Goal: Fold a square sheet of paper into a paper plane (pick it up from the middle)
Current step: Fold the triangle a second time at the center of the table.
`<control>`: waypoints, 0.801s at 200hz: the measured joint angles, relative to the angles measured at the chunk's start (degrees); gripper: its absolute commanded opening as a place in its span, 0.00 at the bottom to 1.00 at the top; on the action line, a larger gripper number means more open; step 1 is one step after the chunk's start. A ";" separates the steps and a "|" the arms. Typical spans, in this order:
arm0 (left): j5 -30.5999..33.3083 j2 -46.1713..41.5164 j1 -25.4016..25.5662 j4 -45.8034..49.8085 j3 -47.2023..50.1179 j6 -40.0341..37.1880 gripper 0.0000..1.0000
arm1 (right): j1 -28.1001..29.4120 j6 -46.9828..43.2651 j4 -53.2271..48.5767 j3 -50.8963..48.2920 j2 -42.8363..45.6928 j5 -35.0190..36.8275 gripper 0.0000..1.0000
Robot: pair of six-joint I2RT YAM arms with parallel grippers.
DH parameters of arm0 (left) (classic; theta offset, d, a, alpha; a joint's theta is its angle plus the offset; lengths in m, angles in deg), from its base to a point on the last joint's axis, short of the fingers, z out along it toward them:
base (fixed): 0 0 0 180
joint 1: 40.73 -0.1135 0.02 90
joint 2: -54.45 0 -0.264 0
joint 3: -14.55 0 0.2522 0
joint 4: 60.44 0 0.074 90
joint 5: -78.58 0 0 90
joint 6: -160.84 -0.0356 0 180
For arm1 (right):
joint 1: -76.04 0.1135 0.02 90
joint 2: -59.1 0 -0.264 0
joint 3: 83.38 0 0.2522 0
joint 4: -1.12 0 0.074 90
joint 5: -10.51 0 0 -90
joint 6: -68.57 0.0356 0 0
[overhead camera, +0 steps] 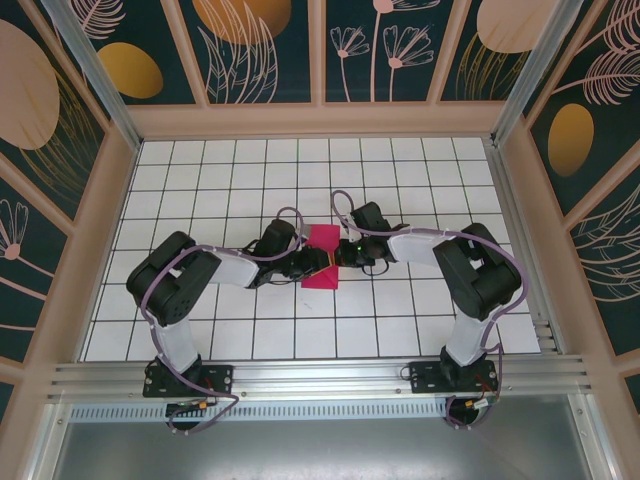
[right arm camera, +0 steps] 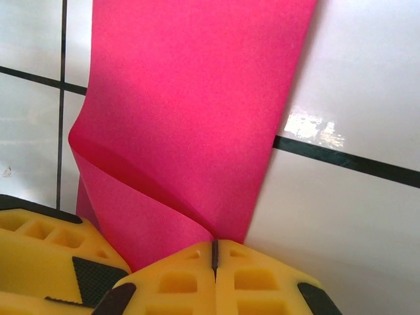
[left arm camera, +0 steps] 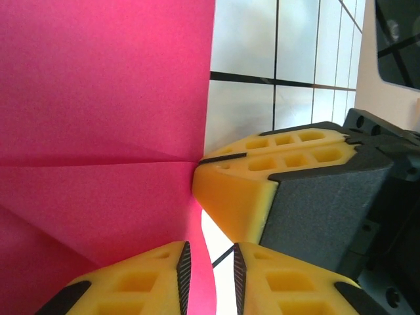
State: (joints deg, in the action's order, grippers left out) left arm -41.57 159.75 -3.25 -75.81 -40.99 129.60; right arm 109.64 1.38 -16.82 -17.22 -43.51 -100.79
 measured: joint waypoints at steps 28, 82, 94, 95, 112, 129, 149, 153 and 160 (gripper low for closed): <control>0.61 0.42 0.00 0.92 -0.02 -0.02 0.26 | 0.00 0.00 0.00 0.09 -0.20 0.09 0.03; 1.07 0.52 0.00 1.64 -0.02 -0.02 0.24 | 0.00 0.13 -0.15 1.03 -0.90 0.04 0.02; 1.25 0.52 0.00 1.97 -0.09 -0.04 0.23 | 0.00 0.20 -0.15 1.14 -0.96 -0.02 0.02; 1.27 0.52 0.00 1.99 -0.09 -0.04 0.23 | 0.00 0.20 -0.15 1.14 -0.96 0.00 0.02; 1.73 0.52 0.00 2.56 -0.31 -0.04 0.22 | 0.00 0.22 -0.15 1.44 -1.18 -0.11 0.02; 2.14 0.52 0.00 3.28 -0.57 -0.07 0.22 | 0.00 0.24 -0.17 1.68 -1.29 -0.15 0.04; 2.64 0.52 0.04 4.39 -1.07 -0.17 0.21 | 0.00 0.74 -0.17 1.70 -1.29 -0.13 0.12; 2.80 0.52 0.04 4.70 -1.18 -0.20 0.20 | 0.00 0.90 -0.17 1.70 -1.27 -0.11 0.15; 3.04 0.52 0.07 5.20 -1.36 -0.22 0.20 | 0.00 1.33 -0.20 1.70 -1.11 0.07 0.18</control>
State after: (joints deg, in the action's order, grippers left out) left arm -38.53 160.27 -3.19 -70.61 -42.35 129.39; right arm 109.64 2.71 -17.02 -15.51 -44.62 -100.73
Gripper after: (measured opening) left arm 0.205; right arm 0.133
